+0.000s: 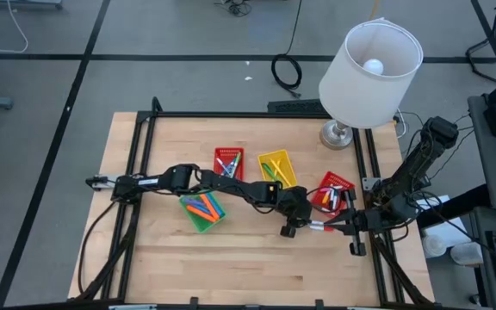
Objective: Pick & Place Markers
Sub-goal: Put the black highlighter into the right red bin
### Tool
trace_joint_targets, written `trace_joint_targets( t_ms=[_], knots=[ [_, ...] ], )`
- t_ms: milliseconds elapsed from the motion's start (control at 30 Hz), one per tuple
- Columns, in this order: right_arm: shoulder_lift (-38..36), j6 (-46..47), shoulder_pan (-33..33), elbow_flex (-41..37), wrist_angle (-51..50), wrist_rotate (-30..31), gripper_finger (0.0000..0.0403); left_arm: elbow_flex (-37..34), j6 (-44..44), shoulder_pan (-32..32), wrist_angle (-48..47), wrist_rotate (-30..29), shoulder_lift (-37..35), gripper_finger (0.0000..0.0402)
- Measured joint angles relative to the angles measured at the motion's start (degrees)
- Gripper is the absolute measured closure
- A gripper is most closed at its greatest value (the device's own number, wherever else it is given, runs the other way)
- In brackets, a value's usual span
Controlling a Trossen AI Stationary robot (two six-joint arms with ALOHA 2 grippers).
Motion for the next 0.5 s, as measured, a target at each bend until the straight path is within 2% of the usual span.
trace_joint_targets(
  t_ms=[167, 233, 400, 500],
  knots=[
    [0.0, 0.0, 0.0, 0.0, 0.0, 0.0, 0.0402, 0.01, -0.09, 0.0, -0.57, 0.5, 0.05, 0.0256],
    [0.0, -0.02, 0.0, 0.0, -0.02, 0.0, 0.0402, 0.02, -0.25, 0.0, -1.12, 0.85, 0.07, 0.0279],
    [0.02, 0.13, 0.0, 0.0, -0.01, 0.0, 0.0402, 0.04, -1.8, -0.08, -1.27, 0.68, 0.15, 0.0367],
    [0.02, 0.69, 0.0, -0.03, -0.02, 0.0, 0.0403, 0.04, -1.64, 0.0, -1.29, 0.66, 0.18, 0.0368]
  ],
)
